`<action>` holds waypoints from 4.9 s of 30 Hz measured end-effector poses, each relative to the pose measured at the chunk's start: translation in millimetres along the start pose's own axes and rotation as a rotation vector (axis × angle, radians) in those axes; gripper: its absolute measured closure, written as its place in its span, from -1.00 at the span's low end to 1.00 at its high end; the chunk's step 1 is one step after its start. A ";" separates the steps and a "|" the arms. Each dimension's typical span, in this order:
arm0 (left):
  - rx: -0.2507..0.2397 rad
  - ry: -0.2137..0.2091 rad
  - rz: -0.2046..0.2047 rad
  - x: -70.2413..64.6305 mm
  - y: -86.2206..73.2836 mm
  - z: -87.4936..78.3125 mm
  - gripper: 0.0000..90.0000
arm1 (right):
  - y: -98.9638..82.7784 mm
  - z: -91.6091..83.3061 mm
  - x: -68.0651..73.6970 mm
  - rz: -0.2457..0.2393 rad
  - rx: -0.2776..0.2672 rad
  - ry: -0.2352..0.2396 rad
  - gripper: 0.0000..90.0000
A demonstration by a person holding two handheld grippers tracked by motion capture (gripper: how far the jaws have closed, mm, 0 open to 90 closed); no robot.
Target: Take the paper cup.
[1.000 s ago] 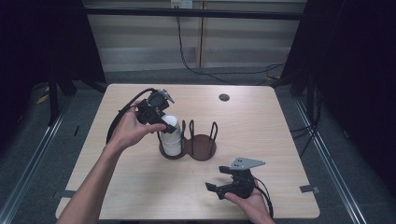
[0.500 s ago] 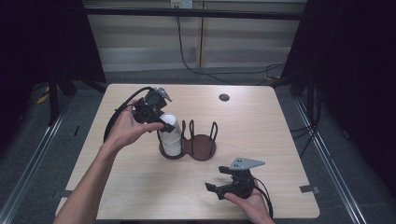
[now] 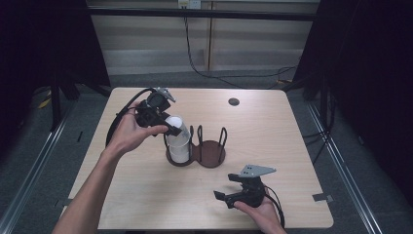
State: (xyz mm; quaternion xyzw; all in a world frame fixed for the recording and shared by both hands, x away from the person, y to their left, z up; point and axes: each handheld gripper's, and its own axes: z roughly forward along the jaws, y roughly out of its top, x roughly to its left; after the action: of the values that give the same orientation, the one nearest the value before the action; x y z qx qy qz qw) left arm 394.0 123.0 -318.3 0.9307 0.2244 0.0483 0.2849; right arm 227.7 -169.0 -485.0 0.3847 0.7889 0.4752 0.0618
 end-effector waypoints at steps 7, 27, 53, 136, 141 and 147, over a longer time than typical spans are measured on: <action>-0.036 -0.009 -0.004 2.2 -1.8 -7.6 -0.17 | 0.0 0.4 -0.1 0.005 -0.001 0.000 -0.70; -0.160 -0.030 -0.042 6.7 -15.5 -24.9 -0.17 | -0.1 0.8 -0.2 0.007 0.002 -0.004 -0.70; -0.312 -0.058 -0.035 -13.3 -35.7 -44.4 -0.17 | 0.3 -0.3 -1.1 0.012 -0.004 -0.009 -0.69; -0.364 -0.259 0.022 -63.8 -116.4 34.9 -0.18 | 65.9 34.3 23.6 -0.170 -0.118 0.222 -0.68; -0.344 -0.277 0.024 -69.9 -113.2 36.5 -0.17 | 60.8 38.6 25.6 -0.198 -0.115 0.208 -0.58; -0.362 -0.294 0.023 -71.6 -111.3 31.1 -0.17 | 59.3 41.8 29.0 -0.228 -0.114 0.224 -0.52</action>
State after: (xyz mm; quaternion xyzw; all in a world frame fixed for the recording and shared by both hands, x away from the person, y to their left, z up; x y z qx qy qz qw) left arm 293.3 157.4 -402.9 0.8640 0.1573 -0.0450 0.4762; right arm 259.4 -105.4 -452.6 0.2331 0.8012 0.5490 0.0488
